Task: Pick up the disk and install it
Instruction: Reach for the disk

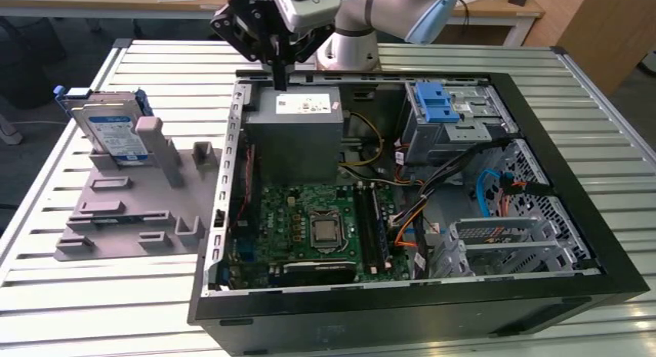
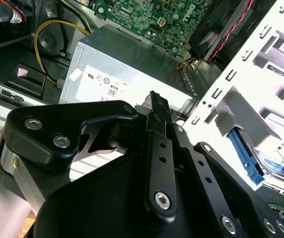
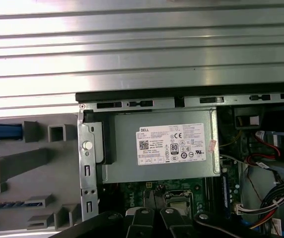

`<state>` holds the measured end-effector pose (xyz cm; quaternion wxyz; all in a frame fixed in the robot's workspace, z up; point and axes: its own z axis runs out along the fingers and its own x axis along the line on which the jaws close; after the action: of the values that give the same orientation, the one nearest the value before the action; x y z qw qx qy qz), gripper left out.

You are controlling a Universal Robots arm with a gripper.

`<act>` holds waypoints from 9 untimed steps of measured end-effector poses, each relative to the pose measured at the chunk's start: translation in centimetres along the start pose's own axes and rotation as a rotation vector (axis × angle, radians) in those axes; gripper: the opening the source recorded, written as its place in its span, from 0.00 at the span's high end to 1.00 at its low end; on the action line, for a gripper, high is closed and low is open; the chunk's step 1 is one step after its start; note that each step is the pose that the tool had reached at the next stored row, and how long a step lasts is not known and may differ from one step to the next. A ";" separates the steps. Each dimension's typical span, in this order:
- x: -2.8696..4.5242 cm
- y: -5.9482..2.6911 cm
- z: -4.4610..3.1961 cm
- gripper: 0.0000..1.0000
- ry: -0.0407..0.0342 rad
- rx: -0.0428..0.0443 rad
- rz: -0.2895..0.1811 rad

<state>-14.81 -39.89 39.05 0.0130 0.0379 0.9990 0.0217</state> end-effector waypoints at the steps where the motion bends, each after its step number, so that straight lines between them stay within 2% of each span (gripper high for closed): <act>1: 0.02 0.00 0.00 0.89 0.0001 0.0000 0.000; 9: 0.25 -0.02 0.05 0.89 0.0002 0.0000 0.000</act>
<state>-15.06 -39.89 38.99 0.0129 0.0379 0.9990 0.0217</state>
